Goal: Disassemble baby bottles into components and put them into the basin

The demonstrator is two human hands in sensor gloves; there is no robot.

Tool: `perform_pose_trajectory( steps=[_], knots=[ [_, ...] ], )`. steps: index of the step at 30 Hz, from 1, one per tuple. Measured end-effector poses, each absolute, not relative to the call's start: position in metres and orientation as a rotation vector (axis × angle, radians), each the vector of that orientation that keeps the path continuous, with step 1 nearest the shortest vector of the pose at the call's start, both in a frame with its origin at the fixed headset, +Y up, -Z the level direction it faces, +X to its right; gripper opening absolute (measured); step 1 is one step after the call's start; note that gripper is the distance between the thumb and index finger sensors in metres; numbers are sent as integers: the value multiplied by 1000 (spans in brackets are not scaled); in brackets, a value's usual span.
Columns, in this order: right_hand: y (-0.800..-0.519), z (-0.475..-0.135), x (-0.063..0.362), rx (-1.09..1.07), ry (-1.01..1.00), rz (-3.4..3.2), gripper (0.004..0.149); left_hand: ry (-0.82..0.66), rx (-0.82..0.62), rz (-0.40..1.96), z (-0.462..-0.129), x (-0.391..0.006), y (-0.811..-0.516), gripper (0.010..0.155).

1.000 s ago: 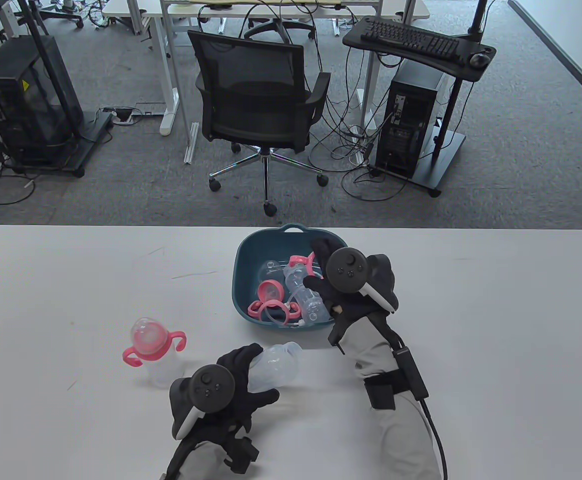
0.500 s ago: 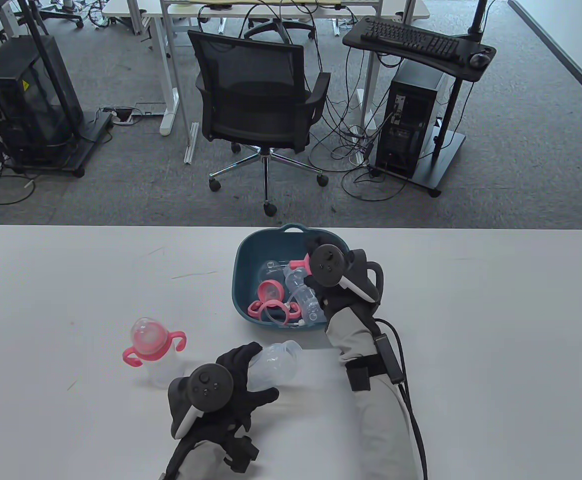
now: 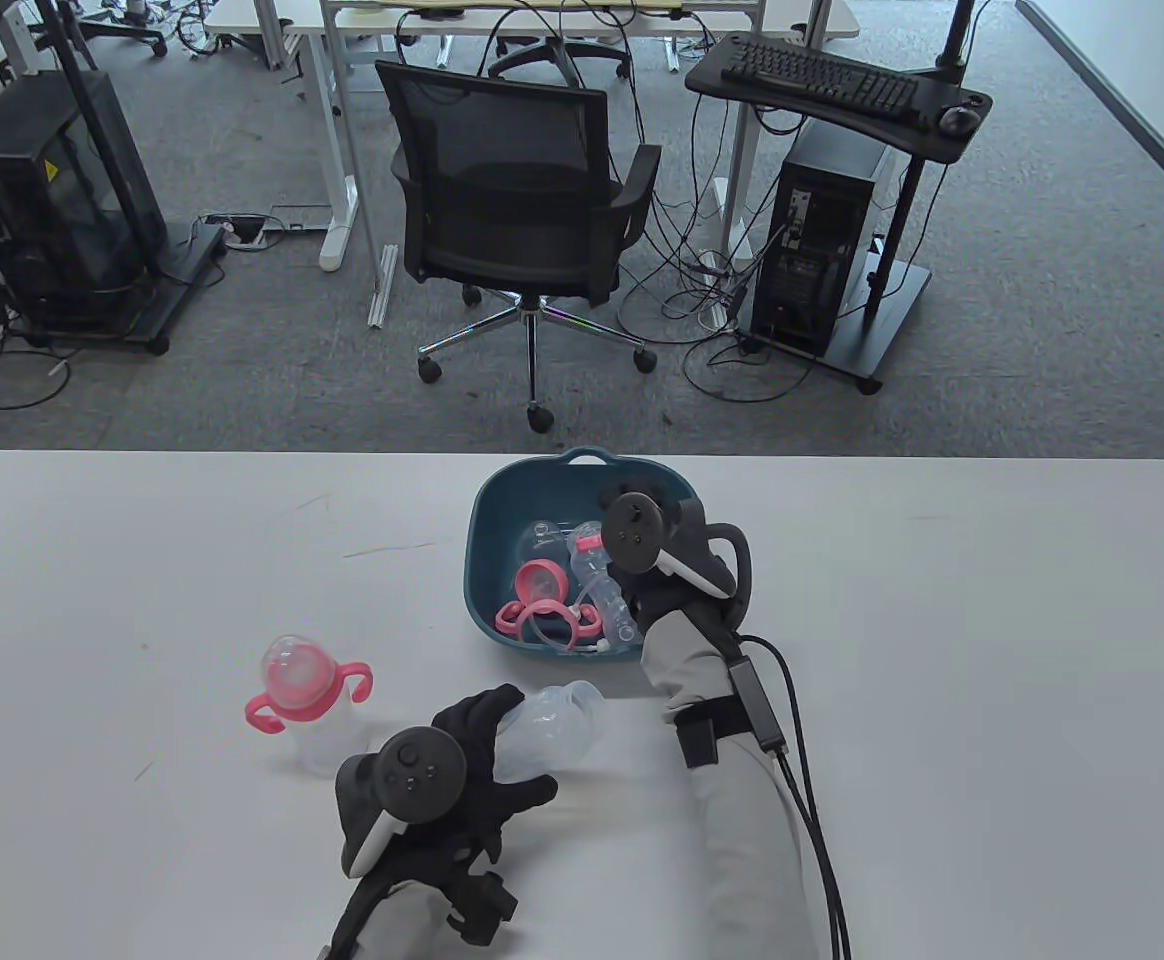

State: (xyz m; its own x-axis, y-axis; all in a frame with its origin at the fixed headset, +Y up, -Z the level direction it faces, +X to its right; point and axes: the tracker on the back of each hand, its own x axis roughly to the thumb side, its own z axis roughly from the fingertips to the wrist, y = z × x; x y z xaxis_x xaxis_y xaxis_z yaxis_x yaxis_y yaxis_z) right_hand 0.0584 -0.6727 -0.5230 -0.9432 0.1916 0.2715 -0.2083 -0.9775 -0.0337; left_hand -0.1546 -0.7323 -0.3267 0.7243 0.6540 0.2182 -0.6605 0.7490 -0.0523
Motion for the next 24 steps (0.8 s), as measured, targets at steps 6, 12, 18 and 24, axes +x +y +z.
perform_pose_trajectory(
  steps=[6, 12, 18, 24],
  knots=[
    [-675, -520, 60, 427, -82, 2894, 79, -235, 30, 717, -327, -154, -732, 92],
    [-660, -507, 72, 452, -152, 2874, 77, -230, 27, 718, -326, -154, -733, 92],
    [-648, -481, 101, 443, -242, 2797, 75, -239, 33, 713, -326, -153, -733, 92],
    [-649, -444, 135, 407, -327, 2695, 74, -240, 29, 709, -326, -152, -733, 92]
  ],
)
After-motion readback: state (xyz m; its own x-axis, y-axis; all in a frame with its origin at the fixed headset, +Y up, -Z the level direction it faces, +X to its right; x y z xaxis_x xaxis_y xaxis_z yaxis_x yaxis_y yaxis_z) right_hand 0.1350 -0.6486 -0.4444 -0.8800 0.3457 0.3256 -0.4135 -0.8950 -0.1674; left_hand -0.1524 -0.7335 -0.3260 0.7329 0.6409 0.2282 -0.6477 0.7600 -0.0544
